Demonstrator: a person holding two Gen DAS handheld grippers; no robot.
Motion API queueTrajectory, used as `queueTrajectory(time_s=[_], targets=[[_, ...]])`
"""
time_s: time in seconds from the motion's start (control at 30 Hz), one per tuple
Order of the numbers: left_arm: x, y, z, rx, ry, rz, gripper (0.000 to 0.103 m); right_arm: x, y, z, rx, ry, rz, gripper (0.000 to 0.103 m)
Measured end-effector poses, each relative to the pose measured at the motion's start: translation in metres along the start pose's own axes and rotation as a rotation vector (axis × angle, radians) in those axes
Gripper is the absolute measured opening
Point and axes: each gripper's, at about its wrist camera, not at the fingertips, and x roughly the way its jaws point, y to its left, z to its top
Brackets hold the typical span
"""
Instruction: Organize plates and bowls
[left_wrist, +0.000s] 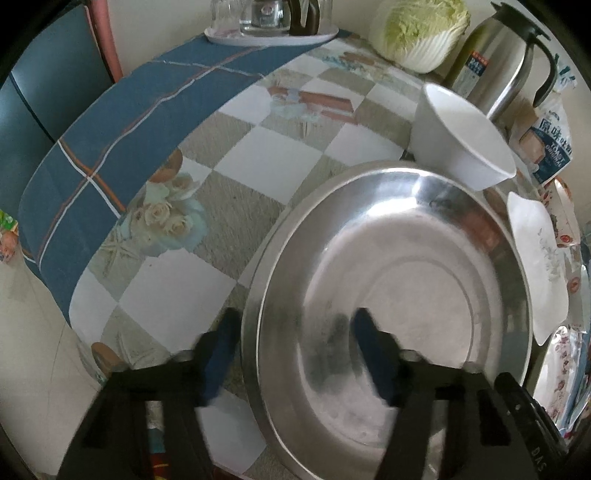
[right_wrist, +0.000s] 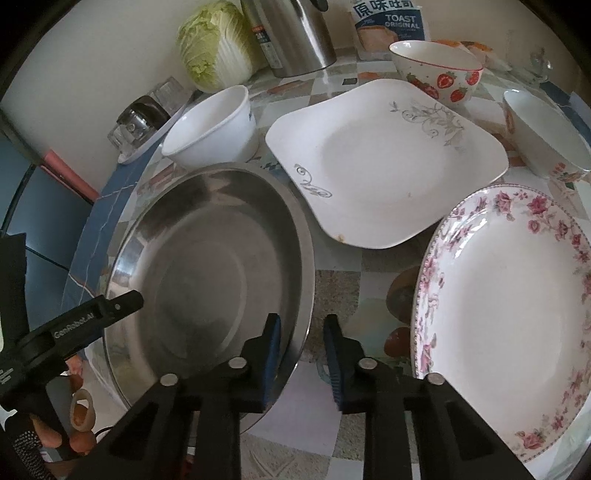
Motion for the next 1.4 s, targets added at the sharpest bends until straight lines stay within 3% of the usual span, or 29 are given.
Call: queueTrajectory(time_s=[0.2, 0.33, 0.43, 0.8, 0.9, 1.4], targets=[[0.005, -0.004, 0.003, 0.025, -0.010, 0.029, 0.049, 0.011, 0.005, 0.002, -0.018, 0.019, 0.012, 0.014], [0.006, -0.002, 0.007, 0.021, -0.027, 0.037, 0.034, 0.015, 0.008, 0.004, -0.024, 0.019, 0.014, 0.014], [0.005, 0.003, 0.010, 0.007, -0.026, 0.011, 0.029, 0.012, 0.005, 0.003, -0.021, 0.019, 0.014, 0.014], [-0.005, 0.004, 0.018, -0.012, -0.046, -0.018, 0.026, -0.005, 0.005, 0.004, -0.044, 0.002, 0.044, 0.015], [-0.022, 0.006, -0.002, -0.013, -0.056, -0.024, 0.026, -0.010, 0.004, 0.004, -0.056, -0.006, 0.057, 0.015], [-0.046, 0.001, -0.014, 0.005, -0.116, -0.026, 0.026, -0.035, 0.002, 0.003, -0.097, -0.047, 0.091, 0.016]])
